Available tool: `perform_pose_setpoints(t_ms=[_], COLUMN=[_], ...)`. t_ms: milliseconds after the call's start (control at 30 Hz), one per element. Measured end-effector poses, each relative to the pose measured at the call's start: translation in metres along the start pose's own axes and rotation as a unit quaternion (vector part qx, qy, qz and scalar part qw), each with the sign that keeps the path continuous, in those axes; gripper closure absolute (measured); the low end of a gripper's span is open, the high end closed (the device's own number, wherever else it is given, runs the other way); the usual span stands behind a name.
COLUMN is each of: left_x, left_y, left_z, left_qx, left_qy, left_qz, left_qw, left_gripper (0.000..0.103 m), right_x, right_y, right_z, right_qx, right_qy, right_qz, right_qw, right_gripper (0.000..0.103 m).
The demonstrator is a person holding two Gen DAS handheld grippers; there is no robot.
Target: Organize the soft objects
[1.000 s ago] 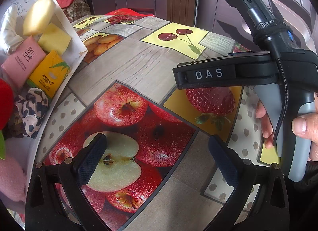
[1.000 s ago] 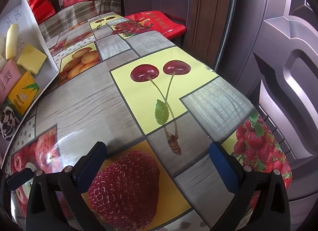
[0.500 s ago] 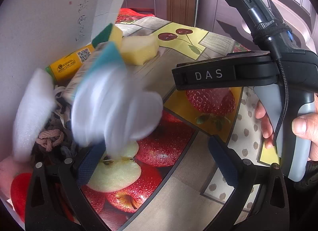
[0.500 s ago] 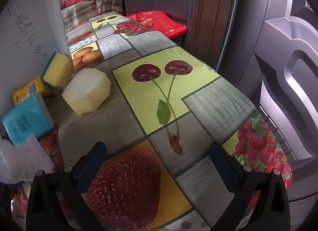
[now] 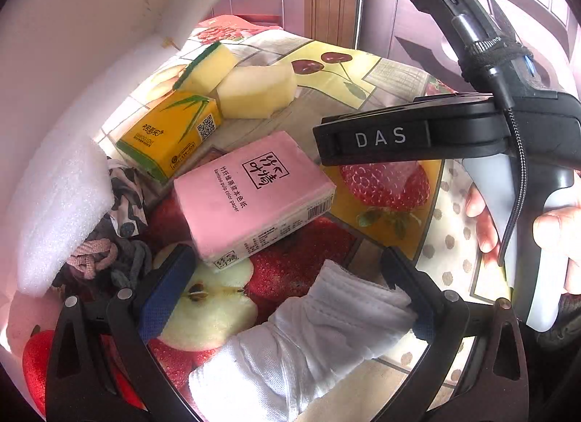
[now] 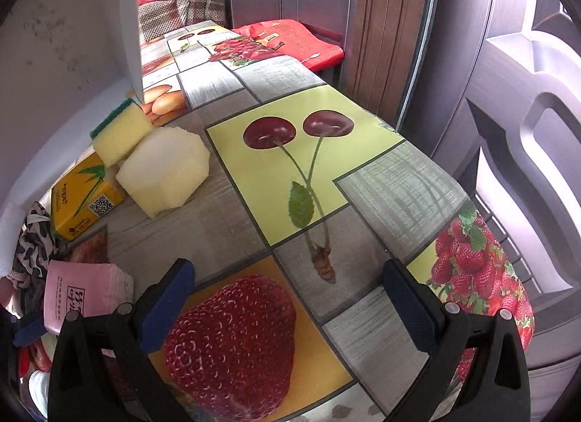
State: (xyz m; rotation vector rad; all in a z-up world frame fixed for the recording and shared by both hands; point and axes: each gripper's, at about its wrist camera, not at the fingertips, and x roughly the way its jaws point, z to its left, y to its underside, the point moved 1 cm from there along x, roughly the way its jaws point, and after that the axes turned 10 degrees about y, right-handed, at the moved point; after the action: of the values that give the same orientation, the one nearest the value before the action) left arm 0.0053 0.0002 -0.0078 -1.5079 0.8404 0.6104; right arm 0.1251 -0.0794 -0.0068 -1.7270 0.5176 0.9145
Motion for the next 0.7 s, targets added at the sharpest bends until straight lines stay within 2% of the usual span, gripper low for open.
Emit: perform_pose_setpoints(t_ms=[700], left_x=[0.0001], left_y=[0.0], left_z=[-0.0003], left_qx=[0.0], left_qy=[0.0], left_qz=[0.0], left_qw=[1.0], left_gripper=[0.001], right_x=[-0.0003], right_y=[-0.0006], right_z=[0.001], right_qx=[-0.002], right_qy=[-0.001], right_qz=[0.0], right_qw=[1.0], right_gripper=[0.0])
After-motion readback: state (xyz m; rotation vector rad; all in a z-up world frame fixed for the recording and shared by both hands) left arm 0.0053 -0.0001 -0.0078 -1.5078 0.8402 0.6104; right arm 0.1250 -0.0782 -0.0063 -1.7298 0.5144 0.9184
